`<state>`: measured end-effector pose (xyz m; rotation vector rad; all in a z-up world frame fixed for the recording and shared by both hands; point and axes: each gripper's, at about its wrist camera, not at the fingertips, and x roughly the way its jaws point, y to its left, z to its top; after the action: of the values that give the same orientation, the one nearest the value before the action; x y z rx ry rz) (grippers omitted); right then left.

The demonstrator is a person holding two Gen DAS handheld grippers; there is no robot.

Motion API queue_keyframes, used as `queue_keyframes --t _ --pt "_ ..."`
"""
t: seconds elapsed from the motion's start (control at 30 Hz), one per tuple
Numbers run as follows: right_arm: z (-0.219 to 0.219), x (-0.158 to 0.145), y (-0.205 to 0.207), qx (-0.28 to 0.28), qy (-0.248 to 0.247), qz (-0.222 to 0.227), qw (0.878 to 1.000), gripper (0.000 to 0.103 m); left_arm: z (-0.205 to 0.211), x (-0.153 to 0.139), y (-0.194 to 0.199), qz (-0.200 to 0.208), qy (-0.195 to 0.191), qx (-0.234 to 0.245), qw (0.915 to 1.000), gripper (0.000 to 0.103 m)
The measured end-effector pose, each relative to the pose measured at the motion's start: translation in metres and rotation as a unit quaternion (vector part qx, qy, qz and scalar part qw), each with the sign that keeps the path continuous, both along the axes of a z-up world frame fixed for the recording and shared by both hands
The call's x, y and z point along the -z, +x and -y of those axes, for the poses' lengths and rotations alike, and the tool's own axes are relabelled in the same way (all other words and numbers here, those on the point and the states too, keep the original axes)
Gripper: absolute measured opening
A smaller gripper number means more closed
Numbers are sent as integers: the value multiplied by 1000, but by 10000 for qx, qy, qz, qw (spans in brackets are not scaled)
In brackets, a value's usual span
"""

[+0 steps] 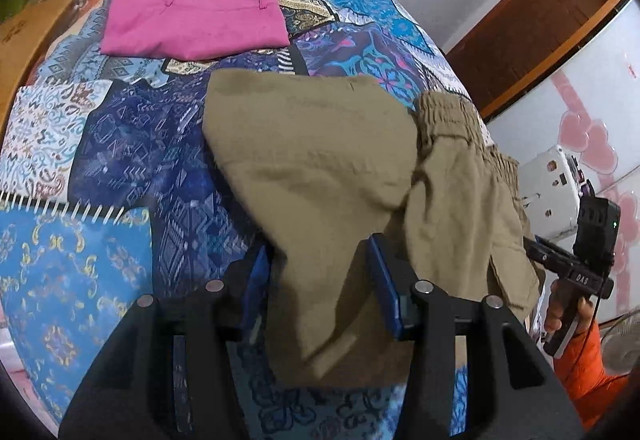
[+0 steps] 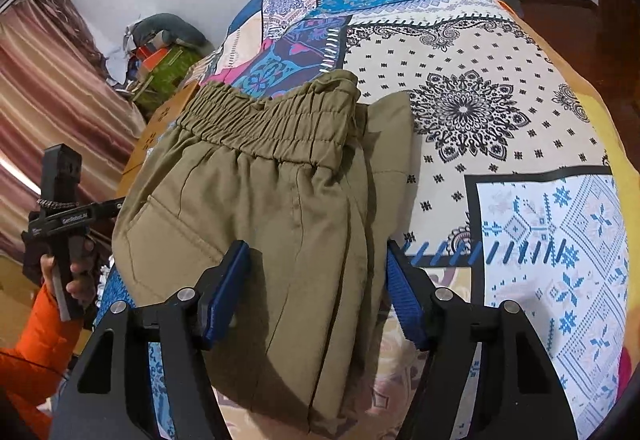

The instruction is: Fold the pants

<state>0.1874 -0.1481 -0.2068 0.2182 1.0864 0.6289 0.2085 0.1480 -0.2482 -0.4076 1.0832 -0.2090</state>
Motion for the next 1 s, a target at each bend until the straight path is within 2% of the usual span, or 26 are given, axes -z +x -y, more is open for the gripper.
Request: queue_keyframes --t 0.1,0.17,0.23,0.33,0.4,0.63,0.8,1.0 --pt "0 0 6 102 58 5 9999 47 5 -2 9 52 95 56 9999 48" --pt "0 -1 10 173 79 -7 9998 35 10 -5 14 76 217 102 9997 41" --pt "0 -3 12 182 72 16 9998 28 14 -8 16 99 369 139 9992 20" --pt "-5 -13 10 88 -152 263 9995 19 20 -15 18 155 786 171 9966 7" --pt "-8 -20 9 24 -280 426 9987 14 23 -22 17 259 1046 197 9940 6" --pt "-21 -55 14 -144 -633 1060 9923 10 44 -69 11 1033 1908 358 9755 2" --pt "-33 -85 25 -252 -684 1463 9866 9 50 -103 16 1410 2101 422 9665 2" --pt "-54 -114 37 -389 -785 1944 9770 8 47 -130 27 1665 2311 311 9581 2"
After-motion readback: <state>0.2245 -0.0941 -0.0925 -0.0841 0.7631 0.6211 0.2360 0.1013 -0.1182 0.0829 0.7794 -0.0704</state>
